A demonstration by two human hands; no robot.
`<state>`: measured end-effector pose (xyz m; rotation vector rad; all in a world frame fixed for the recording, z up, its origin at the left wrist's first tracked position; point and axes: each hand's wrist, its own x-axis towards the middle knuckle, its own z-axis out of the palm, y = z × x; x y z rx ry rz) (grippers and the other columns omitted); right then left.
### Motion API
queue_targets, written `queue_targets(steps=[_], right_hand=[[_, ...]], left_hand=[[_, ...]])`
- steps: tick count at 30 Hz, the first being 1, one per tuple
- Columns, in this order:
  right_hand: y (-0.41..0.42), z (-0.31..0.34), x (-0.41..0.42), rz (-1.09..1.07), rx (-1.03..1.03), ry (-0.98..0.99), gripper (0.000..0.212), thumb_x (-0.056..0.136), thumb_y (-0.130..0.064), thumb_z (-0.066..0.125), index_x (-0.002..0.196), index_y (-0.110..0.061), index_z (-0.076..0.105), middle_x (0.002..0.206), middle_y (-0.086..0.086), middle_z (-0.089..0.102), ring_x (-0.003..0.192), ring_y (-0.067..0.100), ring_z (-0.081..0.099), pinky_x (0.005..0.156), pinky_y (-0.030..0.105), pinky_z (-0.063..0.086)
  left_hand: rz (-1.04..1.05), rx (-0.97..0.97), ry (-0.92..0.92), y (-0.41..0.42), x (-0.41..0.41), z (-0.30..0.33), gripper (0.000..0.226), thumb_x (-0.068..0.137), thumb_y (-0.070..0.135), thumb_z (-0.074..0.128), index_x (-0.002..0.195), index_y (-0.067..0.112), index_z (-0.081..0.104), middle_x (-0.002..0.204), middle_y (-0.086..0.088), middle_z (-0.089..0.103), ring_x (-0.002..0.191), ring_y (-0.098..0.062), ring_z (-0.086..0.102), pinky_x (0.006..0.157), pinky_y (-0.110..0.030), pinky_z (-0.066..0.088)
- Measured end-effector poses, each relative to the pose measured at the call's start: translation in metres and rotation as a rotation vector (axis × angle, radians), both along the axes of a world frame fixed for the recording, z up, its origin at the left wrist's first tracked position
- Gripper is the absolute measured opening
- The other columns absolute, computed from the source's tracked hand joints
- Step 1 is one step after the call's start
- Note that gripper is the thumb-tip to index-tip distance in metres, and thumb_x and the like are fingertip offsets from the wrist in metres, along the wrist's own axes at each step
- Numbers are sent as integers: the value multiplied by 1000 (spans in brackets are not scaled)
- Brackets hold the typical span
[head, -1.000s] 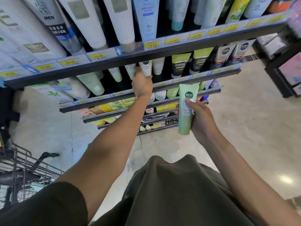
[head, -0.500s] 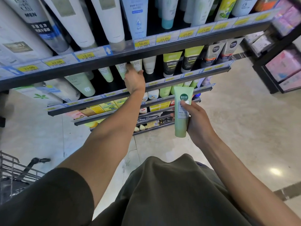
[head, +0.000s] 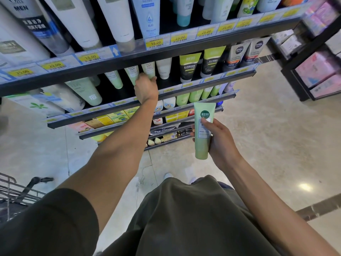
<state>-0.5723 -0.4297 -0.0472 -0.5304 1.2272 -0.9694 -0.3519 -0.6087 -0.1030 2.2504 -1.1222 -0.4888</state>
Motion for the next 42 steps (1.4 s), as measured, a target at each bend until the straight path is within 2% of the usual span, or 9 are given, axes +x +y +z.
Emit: queue_targets(steps=[6,11,14,16,22,27,31,37,42], right_hand=[[3,-9,10,57,-16,-8,26,99,-13,65,124,-8,68,104,11,73,90,30,70,82,42,57],[-20,-17,29,216,-93,94,38,92,-3,69,129,-13,66,117,8,74,104,25,68,86,39,56],[-51,-10,48,299,-167,171,35,91,-8,73,125,-12,67,116,4,75,100,18,69,76,32,53],[-74,-5,64,332,-252,244,35,91,-10,75,124,-14,68,115,0,76,103,17,70,76,33,56],[-132,2,105,414,-451,382,38,91,-10,76,127,-15,66,120,-2,75,112,13,69,94,35,58],[-153,-2,124,420,-523,454,41,88,-3,77,127,-12,65,113,-2,75,105,9,70,92,31,59],[-168,-7,129,409,-543,504,35,88,-1,77,120,-11,67,108,-5,74,96,-3,69,84,17,55],[-189,-24,134,470,-495,574,43,87,-3,79,128,-6,66,118,2,74,110,13,70,93,24,55],[-196,-31,137,494,-456,582,43,90,-3,75,130,-7,62,116,1,72,108,12,68,83,12,52]], left_hand=[[-47,58,-70,17,10,6,35,99,39,62,110,5,65,114,-19,69,109,-42,64,79,-44,50],[-262,82,-239,46,46,-3,46,99,54,57,109,11,68,98,-15,73,95,-38,68,75,-42,55],[-353,103,-298,66,80,-12,53,95,64,53,104,14,69,88,-14,72,88,-39,66,76,-46,56],[-428,94,-339,77,99,-16,45,96,58,58,98,14,67,82,-13,70,84,-38,66,74,-43,55],[-492,110,-418,83,121,-19,25,93,34,72,108,15,67,102,-11,72,98,-37,66,77,-42,51],[-450,107,-426,84,122,-25,18,94,29,69,104,15,66,99,-12,73,97,-39,66,78,-44,54],[-441,107,-421,82,123,-30,17,95,30,68,103,15,64,101,-12,72,98,-41,64,78,-44,51],[-431,94,-410,81,123,-32,18,96,30,68,101,13,65,99,-11,73,95,-40,64,78,-43,51],[-424,76,-389,82,122,-34,18,96,26,68,105,10,67,102,-14,73,98,-40,64,81,-43,50]])
